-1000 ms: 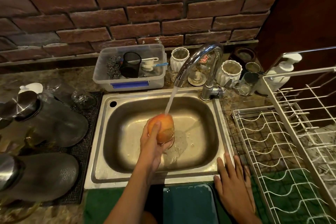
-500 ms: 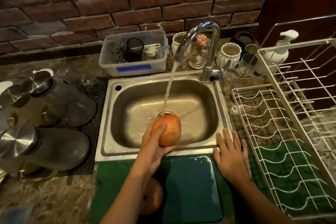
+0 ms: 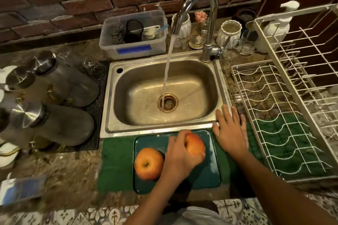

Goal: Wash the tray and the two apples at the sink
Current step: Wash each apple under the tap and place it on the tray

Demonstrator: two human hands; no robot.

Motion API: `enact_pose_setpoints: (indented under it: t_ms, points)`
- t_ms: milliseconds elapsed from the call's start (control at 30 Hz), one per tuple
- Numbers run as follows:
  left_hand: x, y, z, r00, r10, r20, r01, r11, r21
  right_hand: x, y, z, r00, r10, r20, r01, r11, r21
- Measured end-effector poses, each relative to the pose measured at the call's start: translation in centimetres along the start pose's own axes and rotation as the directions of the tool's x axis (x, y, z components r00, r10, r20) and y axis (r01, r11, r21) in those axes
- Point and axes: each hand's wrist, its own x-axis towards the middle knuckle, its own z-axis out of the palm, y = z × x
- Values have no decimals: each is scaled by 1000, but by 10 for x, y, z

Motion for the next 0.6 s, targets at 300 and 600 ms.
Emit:
enact_pose_setpoints:
  t_ms: [300,600]
  points:
    - [-27,-18,27,974,224,8,-210,899,383,1,1,0,1000,-13,4,13,1000,24]
    - [-31,-26,33,967,252,-39,-210,874,438,1,1,0,1000,-10,-8,10,1000,15]
